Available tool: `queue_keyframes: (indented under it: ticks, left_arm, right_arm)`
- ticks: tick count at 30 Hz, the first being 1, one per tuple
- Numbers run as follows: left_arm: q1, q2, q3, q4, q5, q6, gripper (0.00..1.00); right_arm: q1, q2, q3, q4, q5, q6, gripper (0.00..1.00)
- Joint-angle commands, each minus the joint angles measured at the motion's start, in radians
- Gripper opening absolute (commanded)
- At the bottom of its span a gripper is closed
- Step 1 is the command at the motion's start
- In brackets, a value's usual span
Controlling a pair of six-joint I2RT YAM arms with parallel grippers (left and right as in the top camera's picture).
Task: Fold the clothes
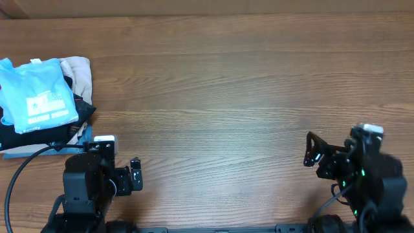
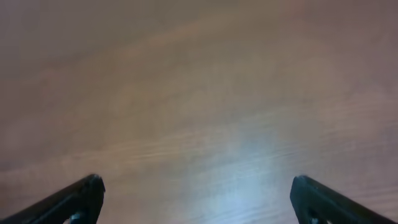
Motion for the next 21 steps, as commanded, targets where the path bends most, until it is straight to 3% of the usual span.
queue_keyframes:
  ticks: [1, 12, 21]
  left_arm:
    - [-0.003, 0.0, -0.006, 0.001, -0.012, -0.018, 1.0]
    - [-0.003, 0.0, -0.006, 0.001, -0.012, -0.018, 1.0]
    - [-0.003, 0.0, -0.006, 0.001, -0.012, -0.018, 1.0]
  right_arm:
    - [-0.009, -0.15, -0.136, 0.104, -0.013, -0.07, 1.0]
    - [-0.027, -0.486, -0.518, 0.484, -0.014, -0.07, 1.0]
    - [-0.037, -0.501, -0.772, 0.89, -0.084, -0.192, 1.0]
